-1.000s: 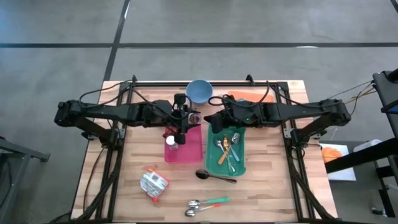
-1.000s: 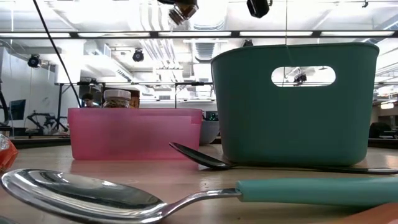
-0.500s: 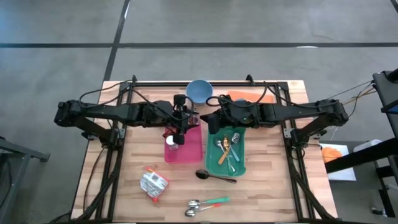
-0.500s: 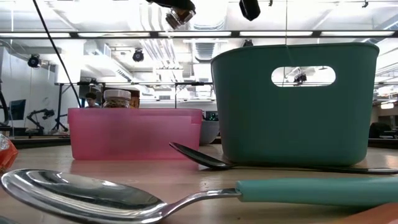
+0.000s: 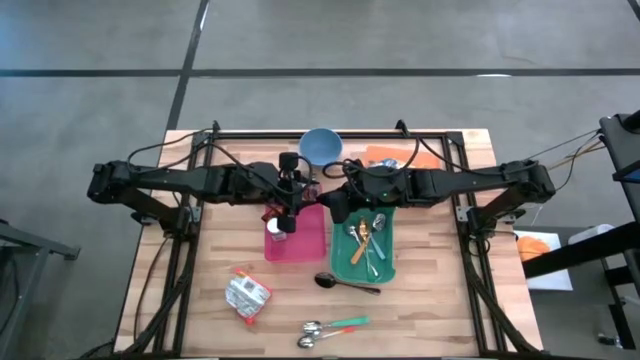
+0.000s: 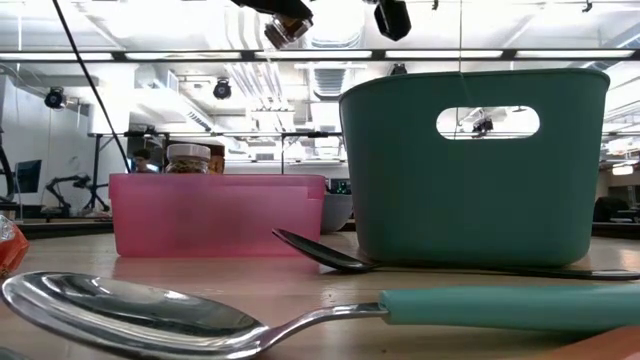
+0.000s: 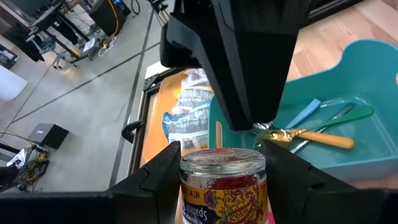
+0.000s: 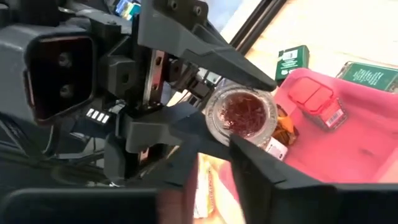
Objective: Pick & Place Food Item
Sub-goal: Put the brown spice bottle into the red bin
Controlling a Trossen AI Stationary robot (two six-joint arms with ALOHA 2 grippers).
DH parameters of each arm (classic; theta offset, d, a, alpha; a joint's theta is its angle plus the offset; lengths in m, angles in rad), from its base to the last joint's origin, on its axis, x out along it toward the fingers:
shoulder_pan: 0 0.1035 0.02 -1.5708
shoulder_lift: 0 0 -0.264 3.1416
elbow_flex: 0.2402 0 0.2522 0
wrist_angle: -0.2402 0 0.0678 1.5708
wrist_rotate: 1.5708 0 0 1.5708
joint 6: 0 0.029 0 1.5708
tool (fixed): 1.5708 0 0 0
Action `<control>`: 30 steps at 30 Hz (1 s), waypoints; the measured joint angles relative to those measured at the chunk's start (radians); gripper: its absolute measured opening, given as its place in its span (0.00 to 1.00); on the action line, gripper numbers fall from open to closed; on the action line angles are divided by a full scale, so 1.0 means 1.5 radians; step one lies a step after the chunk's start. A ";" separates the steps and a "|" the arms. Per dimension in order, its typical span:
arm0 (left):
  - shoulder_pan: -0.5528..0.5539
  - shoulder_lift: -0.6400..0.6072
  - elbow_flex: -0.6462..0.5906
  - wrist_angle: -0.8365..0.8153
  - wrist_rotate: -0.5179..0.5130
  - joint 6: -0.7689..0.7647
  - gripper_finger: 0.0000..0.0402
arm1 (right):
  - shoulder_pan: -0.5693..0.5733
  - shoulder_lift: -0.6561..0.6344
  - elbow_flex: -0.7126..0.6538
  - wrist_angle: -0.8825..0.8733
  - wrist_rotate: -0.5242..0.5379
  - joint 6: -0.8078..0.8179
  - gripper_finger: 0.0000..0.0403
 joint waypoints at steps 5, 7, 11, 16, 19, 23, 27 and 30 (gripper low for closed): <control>0.000 -0.001 0.000 -0.017 0.000 0.000 0.44 | -0.001 0.000 0.000 0.000 -0.013 -0.002 0.43; 0.000 -0.001 0.000 -0.018 0.000 0.000 0.44 | -0.003 -0.001 0.000 0.000 -0.012 0.003 0.52; 0.000 -0.001 0.005 -0.022 0.000 0.001 0.44 | -0.009 0.005 0.000 0.001 -0.003 0.046 0.66; 0.000 -0.001 0.013 -0.023 0.000 0.003 0.44 | -0.013 0.032 0.000 0.005 0.017 0.106 0.78; 0.000 -0.001 0.013 -0.024 0.000 0.005 0.44 | -0.015 0.039 0.000 0.033 0.022 0.121 0.82; -0.001 -0.001 0.012 -0.038 0.000 0.004 0.44 | -0.015 0.036 0.000 0.059 0.045 0.123 0.84; -0.001 -0.001 0.013 -0.039 0.000 0.002 0.44 | -0.018 0.034 0.000 0.054 0.045 0.133 0.84; -0.001 -0.001 0.016 -0.038 0.000 0.002 0.44 | -0.020 0.040 0.001 0.054 0.045 0.150 0.84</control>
